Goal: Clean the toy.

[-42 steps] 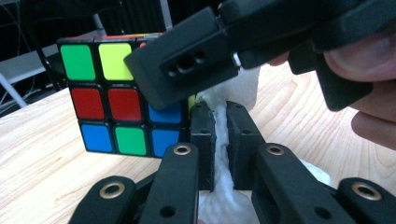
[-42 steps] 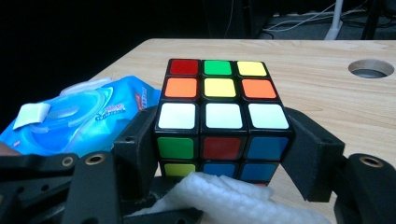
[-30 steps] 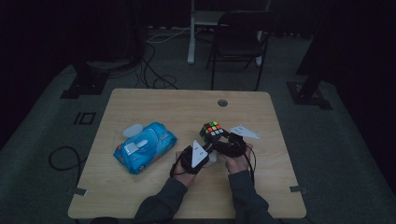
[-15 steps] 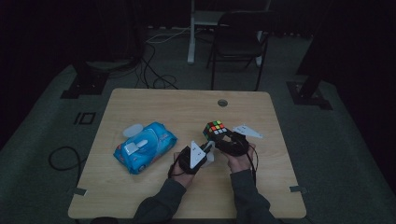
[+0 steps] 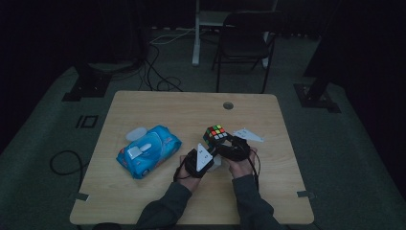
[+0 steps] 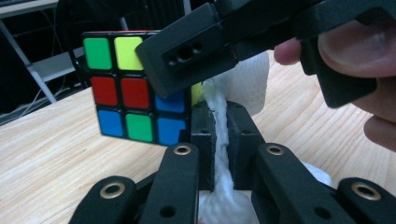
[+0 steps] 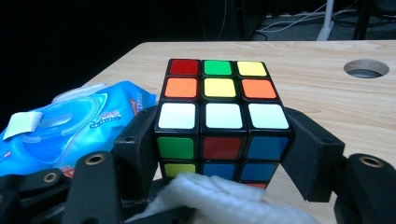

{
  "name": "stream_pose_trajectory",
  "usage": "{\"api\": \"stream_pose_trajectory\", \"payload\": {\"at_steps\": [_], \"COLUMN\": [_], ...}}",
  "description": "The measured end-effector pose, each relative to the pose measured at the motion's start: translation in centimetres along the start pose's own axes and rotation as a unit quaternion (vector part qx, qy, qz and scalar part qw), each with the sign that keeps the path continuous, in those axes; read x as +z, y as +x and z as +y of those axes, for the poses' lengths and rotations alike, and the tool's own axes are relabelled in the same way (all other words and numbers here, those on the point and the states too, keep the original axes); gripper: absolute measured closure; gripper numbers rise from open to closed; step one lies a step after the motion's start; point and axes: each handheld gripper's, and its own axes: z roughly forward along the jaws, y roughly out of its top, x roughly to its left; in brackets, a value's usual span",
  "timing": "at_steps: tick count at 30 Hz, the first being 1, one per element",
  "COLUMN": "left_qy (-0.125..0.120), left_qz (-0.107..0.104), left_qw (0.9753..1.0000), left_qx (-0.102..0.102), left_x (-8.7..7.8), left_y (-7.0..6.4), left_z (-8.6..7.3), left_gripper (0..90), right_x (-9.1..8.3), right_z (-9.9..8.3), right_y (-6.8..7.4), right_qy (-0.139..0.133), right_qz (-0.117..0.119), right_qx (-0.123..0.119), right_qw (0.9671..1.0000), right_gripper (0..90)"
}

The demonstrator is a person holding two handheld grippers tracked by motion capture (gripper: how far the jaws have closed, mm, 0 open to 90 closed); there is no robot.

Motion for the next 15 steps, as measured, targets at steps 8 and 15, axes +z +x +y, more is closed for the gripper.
{"api": "stream_pose_trajectory", "payload": {"at_steps": [8,15], "left_qy": [-0.005,-0.01], "left_qz": [0.009,0.023], "left_qw": [0.9999,0.9997], "left_qx": [0.002,0.002], "left_x": [0.17,0.15], "left_y": [-0.09,-0.41], "left_z": [0.06,-0.25], "left_gripper": [84.1,84.1], "right_x": [0.18,0.07], "right_z": [0.21,0.26], "right_y": [0.49,0.52], "right_qy": [-0.002,-0.006], "right_qz": [0.002,0.004], "right_qx": [0.003,0.008], "right_qw": [1.0,0.9999], "right_gripper": [34.9,34.9]}}
